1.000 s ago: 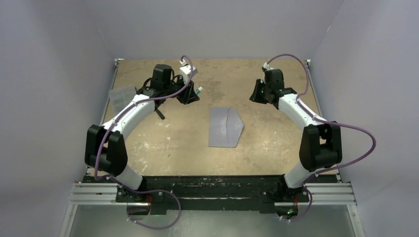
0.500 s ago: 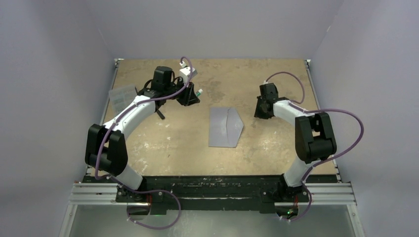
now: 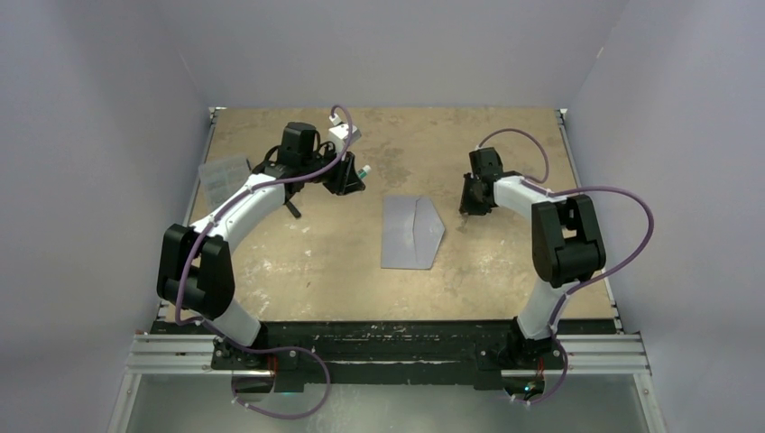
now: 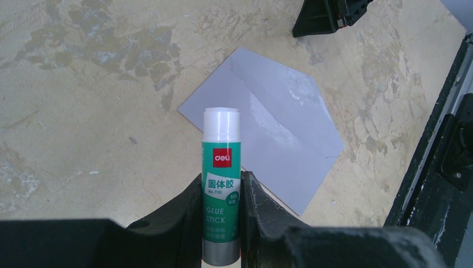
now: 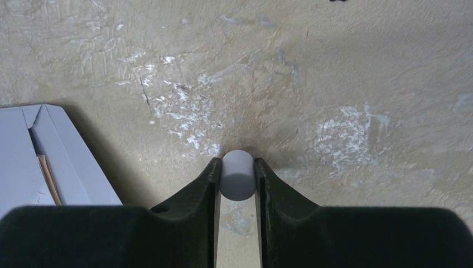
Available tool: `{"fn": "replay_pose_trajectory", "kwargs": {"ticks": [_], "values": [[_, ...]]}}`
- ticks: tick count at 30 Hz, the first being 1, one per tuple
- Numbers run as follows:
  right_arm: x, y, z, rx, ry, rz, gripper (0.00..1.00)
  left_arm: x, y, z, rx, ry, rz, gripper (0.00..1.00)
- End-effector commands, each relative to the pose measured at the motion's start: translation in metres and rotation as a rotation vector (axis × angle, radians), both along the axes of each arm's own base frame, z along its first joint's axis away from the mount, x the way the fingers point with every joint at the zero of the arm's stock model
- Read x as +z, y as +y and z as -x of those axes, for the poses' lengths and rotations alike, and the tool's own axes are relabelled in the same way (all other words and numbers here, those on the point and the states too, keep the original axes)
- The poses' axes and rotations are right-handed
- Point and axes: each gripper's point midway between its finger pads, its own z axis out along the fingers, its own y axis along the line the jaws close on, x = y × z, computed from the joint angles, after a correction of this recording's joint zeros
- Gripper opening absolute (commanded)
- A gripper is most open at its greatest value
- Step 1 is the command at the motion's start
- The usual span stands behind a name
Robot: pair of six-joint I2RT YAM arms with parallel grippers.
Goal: Place the letter into the envelope and seal it
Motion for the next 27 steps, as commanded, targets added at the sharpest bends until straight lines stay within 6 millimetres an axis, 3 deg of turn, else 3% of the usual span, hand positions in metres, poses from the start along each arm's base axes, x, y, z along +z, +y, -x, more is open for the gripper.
{"fn": "replay_pose_trajectory", "kwargs": {"ticks": [1, 9, 13, 16, 21, 27], "values": [[-0.017, -0.007, 0.012, 0.039, 0.09, 0.066, 0.29, 0.011, -0.003, -0.005, -0.004, -0.026, 0.017, 0.0], [-0.022, -0.005, 0.016, 0.094, 0.129, 0.109, 0.39, 0.011, -0.002, -0.006, 0.001, -0.025, 0.008, 0.0], [-0.017, -0.009, 0.013, 0.091, 0.127, 0.13, 0.41, 0.014, -0.003, -0.006, -0.003, -0.026, 0.014, 0.0], [-0.005, -0.008, 0.008, 0.077, 0.094, 0.124, 0.5, 0.017, -0.004, -0.006, -0.003, -0.026, 0.019, 0.0], [0.047, -0.002, -0.004, 0.044, -0.02, 0.07, 0.71, 0.03, -0.005, -0.008, 0.006, -0.051, 0.04, 0.0], [0.148, 0.01, -0.015, 0.0, -0.257, -0.06, 0.77, 0.062, -0.013, -0.018, 0.088, -0.064, 0.181, 0.0]]}}
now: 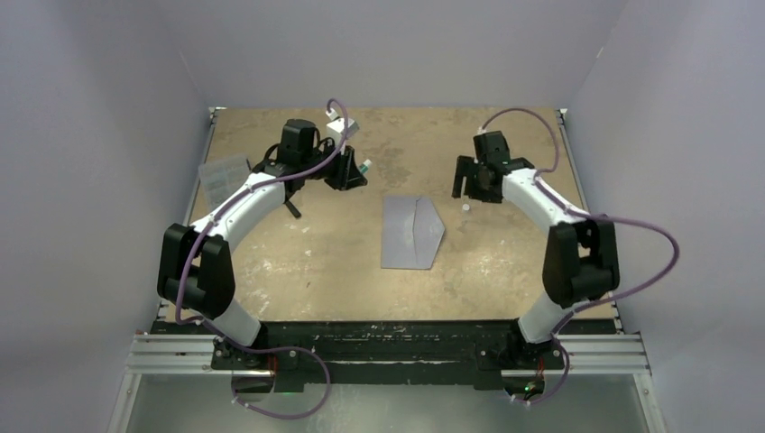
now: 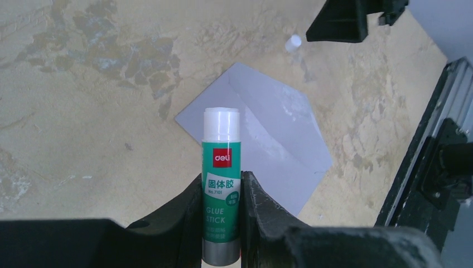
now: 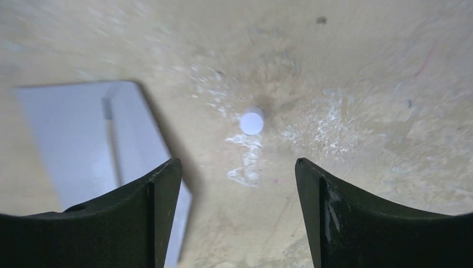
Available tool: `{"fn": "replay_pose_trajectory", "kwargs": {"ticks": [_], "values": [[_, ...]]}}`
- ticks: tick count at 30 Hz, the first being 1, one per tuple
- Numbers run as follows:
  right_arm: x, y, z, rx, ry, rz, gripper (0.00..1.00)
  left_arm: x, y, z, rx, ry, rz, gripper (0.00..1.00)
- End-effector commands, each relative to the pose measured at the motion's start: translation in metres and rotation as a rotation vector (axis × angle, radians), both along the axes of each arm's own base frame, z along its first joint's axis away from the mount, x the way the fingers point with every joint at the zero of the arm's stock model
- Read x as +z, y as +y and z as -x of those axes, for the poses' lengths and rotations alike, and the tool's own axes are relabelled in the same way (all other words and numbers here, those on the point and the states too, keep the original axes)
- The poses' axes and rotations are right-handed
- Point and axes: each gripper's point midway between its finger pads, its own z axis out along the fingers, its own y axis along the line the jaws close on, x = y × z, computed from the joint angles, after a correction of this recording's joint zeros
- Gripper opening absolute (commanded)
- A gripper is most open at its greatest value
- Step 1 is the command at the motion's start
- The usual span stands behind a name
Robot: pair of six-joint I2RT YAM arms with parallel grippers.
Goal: Place the letter into the envelope and seal it
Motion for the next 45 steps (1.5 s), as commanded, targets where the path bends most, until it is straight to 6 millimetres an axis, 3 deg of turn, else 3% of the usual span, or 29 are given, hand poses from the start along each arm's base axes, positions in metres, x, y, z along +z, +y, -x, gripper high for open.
{"fn": "replay_pose_trajectory", "kwargs": {"ticks": [1, 3, 4, 8, 11, 13, 20, 28, 32, 34, 37, 40, 45], "values": [[0.114, 0.015, -0.021, -0.027, -0.29, -0.154, 0.78, 0.064, -0.014, -0.015, 0.069, -0.097, 0.189, 0.0], [0.16, 0.033, -0.026, 0.044, -0.446, -0.259, 0.77, 0.086, -0.023, -0.018, 0.091, -0.125, 0.297, 0.0], [0.183, 0.054, -0.022, 0.132, -0.513, -0.362, 0.77, 0.095, -0.029, -0.017, 0.09, -0.135, 0.335, 0.0], [0.262, 0.131, 0.02, 0.428, -0.71, -0.822, 0.78, 0.118, -0.056, -0.007, 0.067, -0.152, 0.412, 0.0], [0.315, 0.161, 0.045, 0.492, -0.846, -1.014, 0.81, 0.132, -0.072, 0.004, 0.025, -0.151, 0.464, 0.0], [0.329, 0.169, 0.045, 0.464, -0.863, -1.066, 0.81, 0.138, -0.079, 0.01, 0.011, -0.149, 0.495, 0.0], [0.325, 0.176, 0.023, 0.318, -0.8, -1.026, 0.82, 0.161, -0.084, 0.028, -0.019, -0.17, 0.644, 0.0], [0.326, 0.194, 0.026, 0.435, -0.788, -1.068, 0.63, 0.171, -0.092, 0.042, -0.112, -0.176, 0.673, 0.0], [0.327, 0.197, 0.022, 0.464, -0.791, -1.03, 0.47, 0.174, -0.096, 0.047, -0.161, -0.164, 0.678, 0.0], [0.327, 0.199, 0.024, 0.49, -0.789, -1.034, 0.32, 0.175, -0.097, 0.048, -0.171, -0.153, 0.678, 0.01], [0.327, 0.203, 0.029, 0.56, -0.803, -1.013, 0.13, 0.173, -0.099, 0.05, -0.182, -0.126, 0.663, 0.13], [0.32, 0.206, 0.033, 0.652, -0.803, -0.944, 0.09, 0.169, -0.102, 0.055, -0.23, -0.088, 0.634, 0.33], [0.298, 0.213, 0.047, 0.854, -0.738, -0.836, 0.09, 0.157, -0.106, 0.062, -0.28, -0.012, 0.608, 0.46]]}}
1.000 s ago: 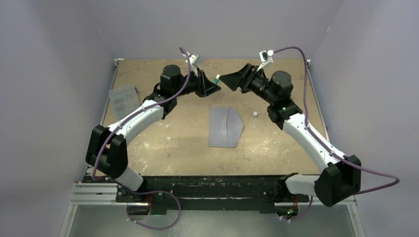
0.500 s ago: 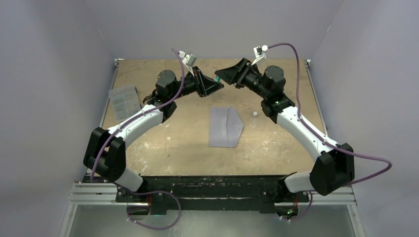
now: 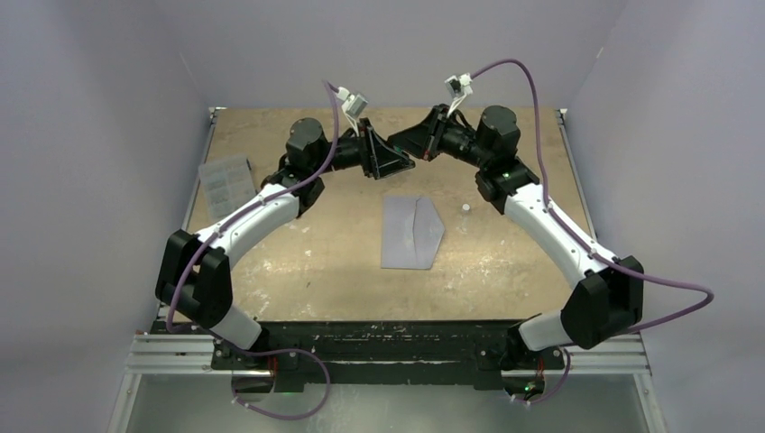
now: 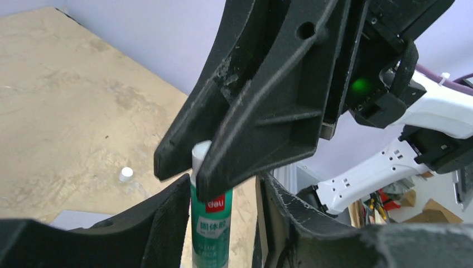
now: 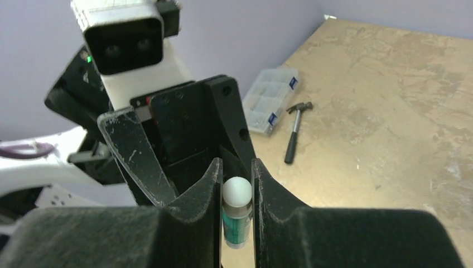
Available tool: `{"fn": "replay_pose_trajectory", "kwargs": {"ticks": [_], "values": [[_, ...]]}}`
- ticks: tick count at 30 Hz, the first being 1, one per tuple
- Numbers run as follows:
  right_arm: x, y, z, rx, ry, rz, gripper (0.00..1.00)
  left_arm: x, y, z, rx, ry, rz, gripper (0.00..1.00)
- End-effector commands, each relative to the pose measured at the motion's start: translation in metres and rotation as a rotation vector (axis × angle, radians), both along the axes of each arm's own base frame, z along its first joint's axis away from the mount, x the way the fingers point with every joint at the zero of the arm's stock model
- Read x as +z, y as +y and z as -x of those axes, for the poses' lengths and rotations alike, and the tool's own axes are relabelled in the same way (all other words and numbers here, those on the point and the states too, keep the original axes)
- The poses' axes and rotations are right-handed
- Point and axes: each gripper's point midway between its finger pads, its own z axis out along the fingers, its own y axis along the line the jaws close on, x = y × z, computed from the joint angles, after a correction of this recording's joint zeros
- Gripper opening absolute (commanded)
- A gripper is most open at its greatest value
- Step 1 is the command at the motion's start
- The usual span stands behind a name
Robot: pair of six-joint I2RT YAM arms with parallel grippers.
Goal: Place the letter into the envelope and seal it
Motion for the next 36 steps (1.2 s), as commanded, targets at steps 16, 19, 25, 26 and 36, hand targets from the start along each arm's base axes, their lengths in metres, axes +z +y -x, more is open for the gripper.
{"fn": "replay_pose_trajectory", "kwargs": {"ticks": [16, 19, 25, 26, 36], "values": [[0.029, -0.005, 0.027, 0.057, -0.112, 0.019, 0.92, -0.011, -0.002, 0.006, -0.052, -0.01, -0.07, 0.0], [0.047, -0.02, 0.038, -0.019, -0.17, -0.098, 0.97, 0.001, 0.0, -0.002, 0.009, -0.028, -0.037, 0.0], [0.039, -0.033, 0.062, -0.041, -0.24, -0.141, 0.93, 0.032, 0.014, -0.031, 0.236, 0.053, 0.104, 0.0], [0.035, -0.033, 0.061, -0.045, -0.231, -0.125, 0.89, 0.038, 0.016, -0.033, 0.253, 0.066, 0.134, 0.0], [0.029, -0.024, 0.029, -0.125, -0.166, -0.044, 0.69, 0.077, 0.018, -0.029, 0.236, 0.091, 0.271, 0.0]]}}
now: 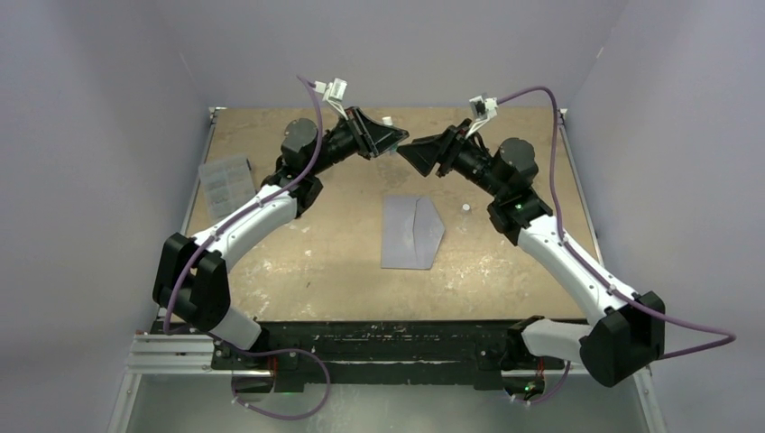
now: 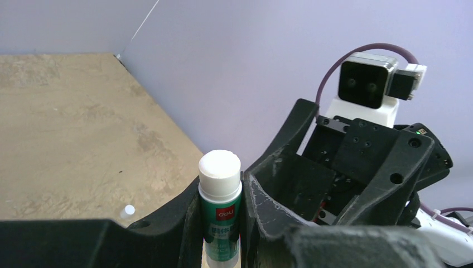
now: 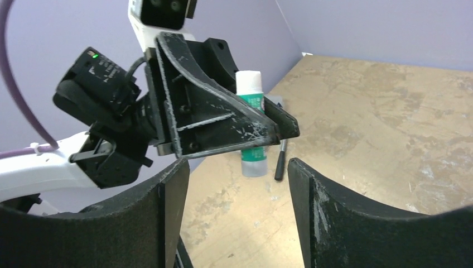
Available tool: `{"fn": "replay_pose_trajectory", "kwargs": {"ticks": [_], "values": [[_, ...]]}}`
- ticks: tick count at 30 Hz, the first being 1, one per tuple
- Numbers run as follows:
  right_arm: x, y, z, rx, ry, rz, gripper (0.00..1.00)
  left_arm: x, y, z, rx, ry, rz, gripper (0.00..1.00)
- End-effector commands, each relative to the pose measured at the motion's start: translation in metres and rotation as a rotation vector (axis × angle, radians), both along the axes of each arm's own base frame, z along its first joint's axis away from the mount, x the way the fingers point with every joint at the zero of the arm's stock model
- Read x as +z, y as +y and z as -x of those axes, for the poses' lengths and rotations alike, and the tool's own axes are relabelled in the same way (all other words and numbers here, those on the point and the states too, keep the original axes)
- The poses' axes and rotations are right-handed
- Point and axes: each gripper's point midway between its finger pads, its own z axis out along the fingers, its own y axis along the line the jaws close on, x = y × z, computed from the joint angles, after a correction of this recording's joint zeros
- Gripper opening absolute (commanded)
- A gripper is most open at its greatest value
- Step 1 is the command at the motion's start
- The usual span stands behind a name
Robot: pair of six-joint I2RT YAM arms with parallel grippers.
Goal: Place the letter into the envelope and seal it
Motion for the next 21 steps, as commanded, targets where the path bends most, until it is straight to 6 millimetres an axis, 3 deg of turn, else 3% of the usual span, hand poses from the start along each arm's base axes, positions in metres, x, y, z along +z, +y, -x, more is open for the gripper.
{"fn": "replay_pose_trajectory", "kwargs": {"ticks": [1, 6, 11, 21], "values": [[0.021, 0.004, -0.006, -0.013, -0.041, 0.006, 0.71, 0.05, 0.005, 0.01, -0.01, -0.065, 0.121, 0.0], [0.032, 0.013, -0.009, 0.025, -0.044, -0.023, 0.7, 0.06, 0.004, 0.015, -0.04, -0.093, 0.143, 0.0], [0.028, 0.02, -0.008, 0.064, -0.028, -0.029, 0.59, 0.068, 0.002, 0.02, -0.08, -0.118, 0.185, 0.0], [0.022, 0.024, 0.001, 0.122, -0.053, -0.021, 0.62, 0.072, 0.004, 0.019, -0.085, -0.116, 0.203, 0.0]]}}
